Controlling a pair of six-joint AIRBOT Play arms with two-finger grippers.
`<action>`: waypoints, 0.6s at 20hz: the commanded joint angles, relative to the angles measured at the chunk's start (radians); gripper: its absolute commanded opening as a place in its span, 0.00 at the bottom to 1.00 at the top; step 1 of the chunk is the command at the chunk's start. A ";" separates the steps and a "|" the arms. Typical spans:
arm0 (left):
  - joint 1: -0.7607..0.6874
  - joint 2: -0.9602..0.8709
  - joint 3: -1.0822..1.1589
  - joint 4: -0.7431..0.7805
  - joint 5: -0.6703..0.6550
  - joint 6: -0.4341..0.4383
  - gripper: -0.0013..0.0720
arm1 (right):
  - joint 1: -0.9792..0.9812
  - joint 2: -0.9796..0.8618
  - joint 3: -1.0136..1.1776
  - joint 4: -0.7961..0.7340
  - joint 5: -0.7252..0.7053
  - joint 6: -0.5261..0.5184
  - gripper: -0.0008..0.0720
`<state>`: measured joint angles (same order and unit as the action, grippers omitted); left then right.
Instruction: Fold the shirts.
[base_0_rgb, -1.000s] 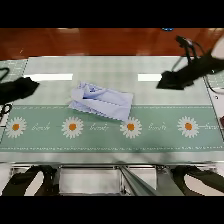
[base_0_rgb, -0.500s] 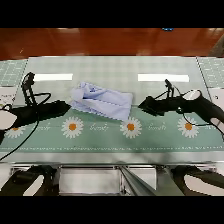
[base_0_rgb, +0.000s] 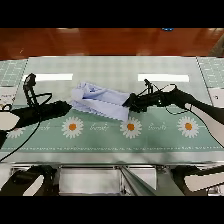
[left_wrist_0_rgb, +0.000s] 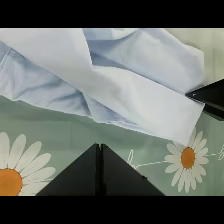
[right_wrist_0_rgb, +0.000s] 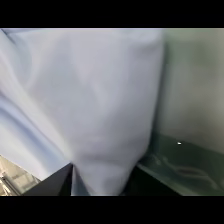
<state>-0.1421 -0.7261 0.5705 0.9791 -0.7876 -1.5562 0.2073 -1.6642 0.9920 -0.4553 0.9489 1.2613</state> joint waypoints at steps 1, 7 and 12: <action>-0.001 -0.002 0.000 -0.001 0.010 0.000 0.04 | 0.025 -0.040 0.077 0.003 0.045 0.008 0.37; -0.001 -0.002 0.000 0.000 0.012 0.000 0.04 | 0.066 -0.024 0.394 -0.211 0.165 0.132 0.04; -0.001 -0.002 0.000 -0.001 0.014 0.000 0.04 | 0.090 -0.017 0.904 -0.407 0.344 0.256 0.04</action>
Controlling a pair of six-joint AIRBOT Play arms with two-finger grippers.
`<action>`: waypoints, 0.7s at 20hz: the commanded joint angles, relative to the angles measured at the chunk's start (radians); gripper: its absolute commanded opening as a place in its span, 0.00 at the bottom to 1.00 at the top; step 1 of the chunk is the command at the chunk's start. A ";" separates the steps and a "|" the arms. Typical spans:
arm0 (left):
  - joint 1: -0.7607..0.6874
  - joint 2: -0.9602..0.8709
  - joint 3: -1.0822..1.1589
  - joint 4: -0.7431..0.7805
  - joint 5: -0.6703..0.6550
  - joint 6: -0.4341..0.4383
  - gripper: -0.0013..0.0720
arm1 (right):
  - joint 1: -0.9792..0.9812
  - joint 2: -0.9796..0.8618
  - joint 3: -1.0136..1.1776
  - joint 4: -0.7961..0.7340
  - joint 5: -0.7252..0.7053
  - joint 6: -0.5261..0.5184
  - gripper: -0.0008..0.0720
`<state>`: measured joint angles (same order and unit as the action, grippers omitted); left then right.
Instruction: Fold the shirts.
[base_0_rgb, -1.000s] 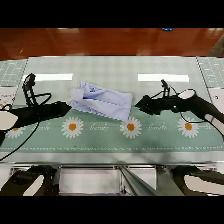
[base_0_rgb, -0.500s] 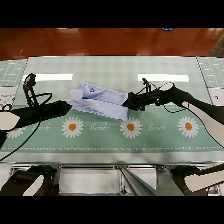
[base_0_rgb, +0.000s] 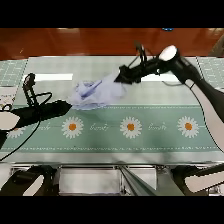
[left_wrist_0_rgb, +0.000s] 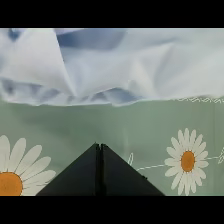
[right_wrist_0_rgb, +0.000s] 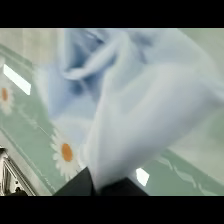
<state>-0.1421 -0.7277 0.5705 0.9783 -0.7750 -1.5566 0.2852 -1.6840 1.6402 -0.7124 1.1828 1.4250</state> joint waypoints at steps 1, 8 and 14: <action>-0.001 0.000 0.000 0.000 0.001 0.000 0.04 | 0.005 0.003 0.347 -0.229 0.153 0.132 0.04; -0.002 0.000 0.000 0.000 0.001 0.000 0.04 | -0.209 0.118 0.467 -0.300 0.280 0.143 0.04; -0.002 0.000 0.000 0.000 0.001 0.000 0.04 | -0.556 0.222 0.449 -0.189 0.344 0.132 0.04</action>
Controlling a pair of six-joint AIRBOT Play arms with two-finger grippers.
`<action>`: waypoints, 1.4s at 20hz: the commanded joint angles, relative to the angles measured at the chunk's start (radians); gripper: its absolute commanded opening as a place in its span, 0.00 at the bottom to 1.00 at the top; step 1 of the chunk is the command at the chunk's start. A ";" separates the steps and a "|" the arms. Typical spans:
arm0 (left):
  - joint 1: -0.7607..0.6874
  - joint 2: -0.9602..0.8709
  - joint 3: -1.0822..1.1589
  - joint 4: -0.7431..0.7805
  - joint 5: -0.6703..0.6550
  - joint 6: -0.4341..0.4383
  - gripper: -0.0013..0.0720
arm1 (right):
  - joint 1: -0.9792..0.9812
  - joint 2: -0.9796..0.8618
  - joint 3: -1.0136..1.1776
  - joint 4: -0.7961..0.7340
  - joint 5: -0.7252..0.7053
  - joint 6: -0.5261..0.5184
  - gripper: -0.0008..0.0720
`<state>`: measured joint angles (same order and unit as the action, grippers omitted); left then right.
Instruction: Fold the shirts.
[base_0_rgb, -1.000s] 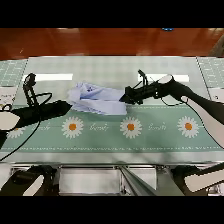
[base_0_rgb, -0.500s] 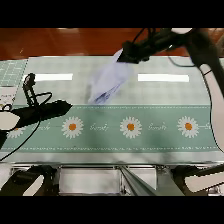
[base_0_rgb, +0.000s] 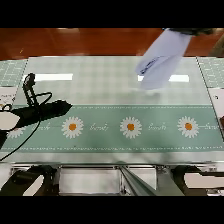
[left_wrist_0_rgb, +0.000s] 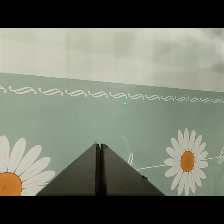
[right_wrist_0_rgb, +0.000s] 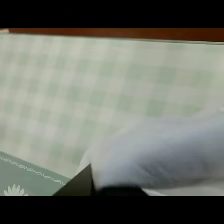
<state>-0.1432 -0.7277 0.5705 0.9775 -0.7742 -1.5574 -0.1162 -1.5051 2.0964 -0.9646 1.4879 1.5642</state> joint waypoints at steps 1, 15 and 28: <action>0.000 0.000 0.000 0.001 0.001 0.001 0.04 | -0.217 0.053 -0.019 0.108 0.041 -0.009 0.04; 0.000 -0.001 0.000 0.000 0.042 0.001 0.04 | -0.744 0.196 -0.383 -0.069 0.287 -0.051 0.04; 0.020 -0.003 0.006 0.086 0.172 0.132 0.04 | -1.121 0.534 -1.090 -0.546 0.294 0.154 0.59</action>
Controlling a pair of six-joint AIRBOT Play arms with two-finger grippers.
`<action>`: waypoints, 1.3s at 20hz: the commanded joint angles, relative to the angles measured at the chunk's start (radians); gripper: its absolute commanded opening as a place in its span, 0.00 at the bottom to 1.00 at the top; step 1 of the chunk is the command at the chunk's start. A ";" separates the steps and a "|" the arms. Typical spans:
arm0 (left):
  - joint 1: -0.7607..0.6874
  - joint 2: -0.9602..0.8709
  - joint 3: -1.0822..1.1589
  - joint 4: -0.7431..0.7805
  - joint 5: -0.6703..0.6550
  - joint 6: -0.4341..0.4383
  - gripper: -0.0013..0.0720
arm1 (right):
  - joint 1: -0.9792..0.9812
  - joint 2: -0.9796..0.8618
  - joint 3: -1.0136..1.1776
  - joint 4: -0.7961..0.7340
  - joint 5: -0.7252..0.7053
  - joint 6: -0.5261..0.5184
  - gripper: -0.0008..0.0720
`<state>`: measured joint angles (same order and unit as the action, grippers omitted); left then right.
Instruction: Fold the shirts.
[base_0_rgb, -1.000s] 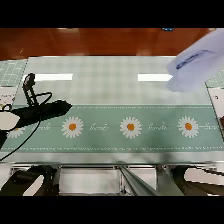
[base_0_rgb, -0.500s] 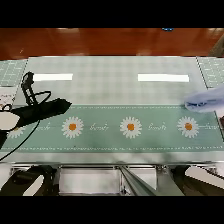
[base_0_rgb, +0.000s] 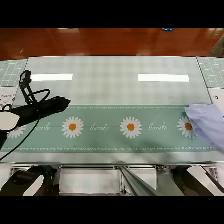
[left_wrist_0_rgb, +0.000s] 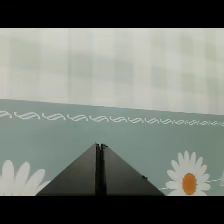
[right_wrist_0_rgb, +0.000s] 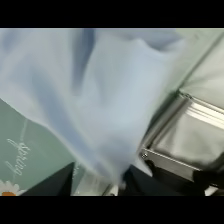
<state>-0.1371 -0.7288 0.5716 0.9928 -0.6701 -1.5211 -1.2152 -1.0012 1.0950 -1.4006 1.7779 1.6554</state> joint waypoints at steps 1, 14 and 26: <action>0.063 -0.011 0.028 0.113 0.096 0.095 0.04 | -0.022 0.026 -0.084 -0.069 -0.002 0.060 0.59; 0.036 -0.518 0.891 0.000 -0.290 0.117 0.04 | 1.117 -0.169 0.293 0.480 -0.773 -0.238 0.04; 0.095 -0.566 0.719 0.156 -0.510 0.009 0.04 | 1.392 -0.518 0.388 -0.129 -0.416 0.051 0.04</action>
<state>-0.0513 -1.2861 1.3064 1.1374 -1.1576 -1.5043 0.1658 -1.4944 1.4780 -1.4902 1.3277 1.6855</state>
